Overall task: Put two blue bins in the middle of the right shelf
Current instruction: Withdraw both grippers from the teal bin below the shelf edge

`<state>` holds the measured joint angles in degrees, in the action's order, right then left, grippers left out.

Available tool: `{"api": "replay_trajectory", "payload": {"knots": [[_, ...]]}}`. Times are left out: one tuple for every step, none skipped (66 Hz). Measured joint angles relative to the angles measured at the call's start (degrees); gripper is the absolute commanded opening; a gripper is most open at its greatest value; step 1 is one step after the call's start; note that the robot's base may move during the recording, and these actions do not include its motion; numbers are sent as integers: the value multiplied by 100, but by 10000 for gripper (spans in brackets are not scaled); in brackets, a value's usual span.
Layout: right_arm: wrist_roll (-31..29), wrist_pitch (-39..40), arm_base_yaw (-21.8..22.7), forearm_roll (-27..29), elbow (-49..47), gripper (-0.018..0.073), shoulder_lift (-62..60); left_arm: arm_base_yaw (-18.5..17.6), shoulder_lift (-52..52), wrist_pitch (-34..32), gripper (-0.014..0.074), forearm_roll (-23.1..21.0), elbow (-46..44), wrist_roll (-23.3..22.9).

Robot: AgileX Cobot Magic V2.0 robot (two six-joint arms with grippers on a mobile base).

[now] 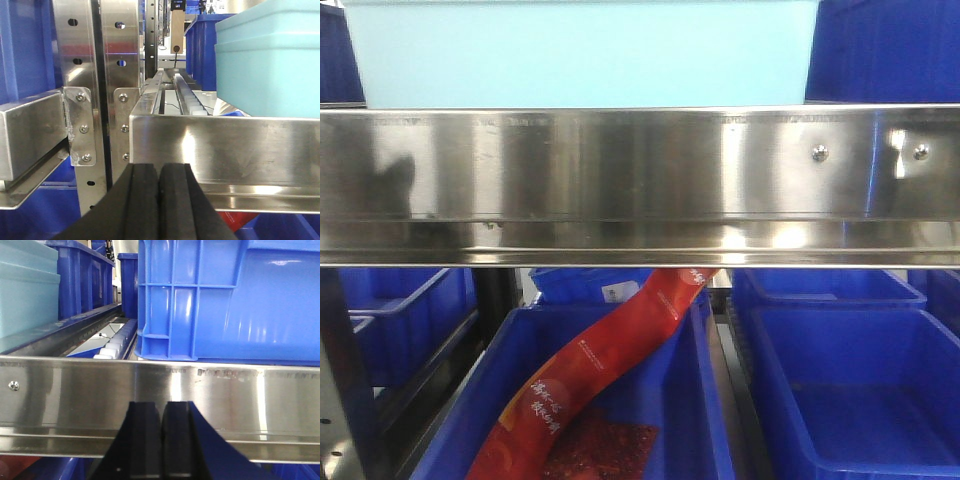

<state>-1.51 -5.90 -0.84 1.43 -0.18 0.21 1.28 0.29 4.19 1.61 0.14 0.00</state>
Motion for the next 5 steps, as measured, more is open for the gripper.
{"api": "replay_trajectory", "payload": {"knots": [[0, 0, 0, 0, 0, -154, 0, 0, 0, 0, -111, 0, 0, 0], [0, 0, 0, 0, 0, -154, 0, 0, 0, 0, -111, 0, 0, 0], [0, 0, 0, 0, 0, -154, 0, 0, 0, 0, -111, 0, 0, 0], [0, 0, 0, 0, 0, -154, 0, 0, 0, 0, -111, 0, 0, 0], [0, 0, 0, 0, 0, -154, 0, 0, 0, 0, -111, 0, 0, 0]]}}
